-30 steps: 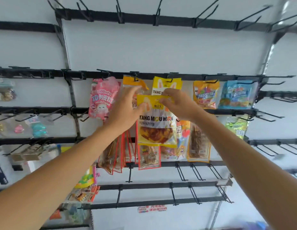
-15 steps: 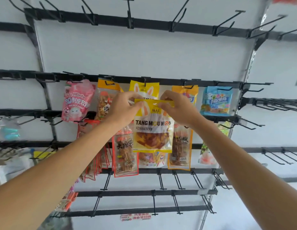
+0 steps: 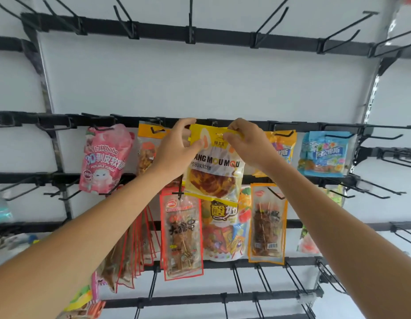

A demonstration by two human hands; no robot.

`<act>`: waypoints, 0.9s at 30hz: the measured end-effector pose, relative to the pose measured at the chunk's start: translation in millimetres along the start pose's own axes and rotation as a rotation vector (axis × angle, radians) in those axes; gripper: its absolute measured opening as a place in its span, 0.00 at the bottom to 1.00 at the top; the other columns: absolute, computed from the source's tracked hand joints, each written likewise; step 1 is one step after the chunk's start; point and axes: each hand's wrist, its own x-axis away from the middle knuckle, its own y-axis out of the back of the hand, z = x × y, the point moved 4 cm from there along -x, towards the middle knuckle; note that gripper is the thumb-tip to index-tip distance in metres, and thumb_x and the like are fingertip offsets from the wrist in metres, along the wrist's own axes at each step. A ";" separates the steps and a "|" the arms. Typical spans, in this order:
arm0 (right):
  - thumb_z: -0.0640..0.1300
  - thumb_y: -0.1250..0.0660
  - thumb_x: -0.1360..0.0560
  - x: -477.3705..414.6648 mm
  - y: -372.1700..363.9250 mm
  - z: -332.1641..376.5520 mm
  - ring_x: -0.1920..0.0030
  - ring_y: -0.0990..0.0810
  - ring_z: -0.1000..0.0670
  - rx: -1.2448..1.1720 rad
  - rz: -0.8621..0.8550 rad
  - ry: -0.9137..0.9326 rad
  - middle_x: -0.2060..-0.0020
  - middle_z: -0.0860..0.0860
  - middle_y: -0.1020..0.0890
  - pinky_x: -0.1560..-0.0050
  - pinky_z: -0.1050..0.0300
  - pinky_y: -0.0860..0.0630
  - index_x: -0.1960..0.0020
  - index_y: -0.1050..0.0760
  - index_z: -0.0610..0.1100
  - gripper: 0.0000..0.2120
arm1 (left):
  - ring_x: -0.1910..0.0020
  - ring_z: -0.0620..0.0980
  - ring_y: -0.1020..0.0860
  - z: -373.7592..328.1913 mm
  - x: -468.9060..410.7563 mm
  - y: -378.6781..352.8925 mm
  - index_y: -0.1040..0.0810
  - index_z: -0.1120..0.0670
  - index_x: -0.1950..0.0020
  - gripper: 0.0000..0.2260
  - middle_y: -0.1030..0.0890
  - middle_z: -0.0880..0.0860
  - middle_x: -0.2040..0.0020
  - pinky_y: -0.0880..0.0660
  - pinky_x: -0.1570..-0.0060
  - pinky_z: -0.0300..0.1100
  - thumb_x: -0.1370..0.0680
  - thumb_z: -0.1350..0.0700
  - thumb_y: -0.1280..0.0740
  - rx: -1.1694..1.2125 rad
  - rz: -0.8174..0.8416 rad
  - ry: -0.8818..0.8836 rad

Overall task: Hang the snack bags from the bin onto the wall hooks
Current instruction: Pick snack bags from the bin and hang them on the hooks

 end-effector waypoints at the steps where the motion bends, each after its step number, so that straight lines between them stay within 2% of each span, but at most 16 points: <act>1: 0.45 0.37 0.20 -5.6 -1.9 -1.3 0.66 0.26 0.55 -0.002 -0.007 -0.004 0.62 0.49 0.21 0.67 0.61 0.33 0.50 0.28 0.45 0.04 | 0.46 0.46 0.22 4.0 -6.6 -1.3 0.32 0.46 0.29 0.23 0.23 0.49 0.39 0.28 0.51 0.37 0.23 0.47 0.30 0.054 -0.002 0.043; 4: 0.45 0.37 0.21 -18.9 -8.8 -7.3 0.66 0.25 0.52 -0.028 -0.023 -0.042 0.64 0.50 0.22 0.67 0.59 0.31 0.55 0.29 0.47 0.05 | 0.45 0.46 0.21 12.6 -18.2 -7.2 0.27 0.50 0.33 0.20 0.19 0.48 0.42 0.26 0.44 0.44 0.24 0.50 0.29 0.253 -0.011 0.158; 6: 0.45 0.37 0.21 -24.4 -12.0 -12.0 0.69 0.28 0.55 -0.047 -0.031 -0.065 0.68 0.52 0.24 0.69 0.61 0.33 0.60 0.31 0.51 0.09 | 0.52 0.40 0.19 13.1 -19.8 -14.1 0.21 0.54 0.41 0.12 0.16 0.47 0.49 0.26 0.48 0.41 0.23 0.53 0.30 0.366 0.030 0.187; 8: 0.45 0.37 0.21 -27.6 -14.6 -15.5 0.73 0.30 0.60 -0.068 -0.034 -0.072 0.71 0.54 0.27 0.72 0.66 0.36 0.63 0.33 0.53 0.12 | 0.57 0.37 0.19 15.1 -22.1 -19.4 0.19 0.53 0.48 0.06 0.16 0.46 0.54 0.27 0.53 0.39 0.22 0.54 0.30 0.436 0.043 0.226; 11: 0.44 0.37 0.21 -32.0 -19.1 -19.4 0.77 0.32 0.62 -0.082 -0.031 -0.061 0.73 0.56 0.31 0.74 0.67 0.39 0.64 0.35 0.52 0.14 | 0.56 0.43 0.20 21.3 -28.9 -23.4 0.19 0.50 0.55 0.03 0.17 0.47 0.56 0.27 0.51 0.44 0.23 0.52 0.30 0.478 -0.004 0.299; 12: 0.45 0.37 0.21 -33.5 -20.4 -20.4 0.77 0.33 0.61 -0.078 -0.025 -0.055 0.73 0.56 0.32 0.74 0.66 0.39 0.64 0.36 0.52 0.15 | 0.56 0.43 0.21 21.7 -30.3 -24.0 0.20 0.50 0.55 0.03 0.17 0.47 0.57 0.27 0.53 0.44 0.23 0.52 0.30 0.486 -0.018 0.316; 14: 0.45 0.37 0.21 -36.1 -21.7 -22.3 0.76 0.34 0.60 -0.070 -0.010 -0.038 0.72 0.54 0.32 0.73 0.64 0.40 0.64 0.36 0.50 0.15 | 0.58 0.42 0.21 22.8 -32.7 -25.7 0.19 0.51 0.55 0.04 0.17 0.47 0.57 0.29 0.58 0.42 0.23 0.52 0.29 0.491 -0.037 0.330; 17: 0.45 0.36 0.21 -38.7 -21.1 -25.5 0.74 0.31 0.61 -0.098 0.031 -0.017 0.72 0.54 0.30 0.71 0.64 0.37 0.64 0.35 0.47 0.14 | 0.58 0.40 0.21 23.5 -33.7 -27.2 0.18 0.53 0.52 0.05 0.16 0.46 0.56 0.31 0.60 0.38 0.24 0.52 0.28 0.484 -0.043 0.318; 20: 0.45 0.36 0.21 -41.4 -19.9 -28.6 0.69 0.30 0.53 -0.132 0.069 0.001 0.71 0.52 0.28 0.65 0.57 0.34 0.63 0.33 0.46 0.13 | 0.60 0.36 0.20 23.3 -34.5 -25.8 0.18 0.54 0.50 0.06 0.16 0.46 0.55 0.31 0.59 0.36 0.24 0.53 0.29 0.476 -0.038 0.309; 27: 0.44 0.38 0.19 -38.6 -22.7 -29.3 0.65 0.27 0.54 -0.225 0.117 -0.001 0.66 0.51 0.25 0.61 0.58 0.30 0.61 0.29 0.50 0.11 | 0.61 0.36 0.20 19.5 -36.8 -28.5 0.19 0.56 0.47 0.09 0.16 0.48 0.54 0.30 0.61 0.34 0.23 0.54 0.29 0.433 -0.064 0.295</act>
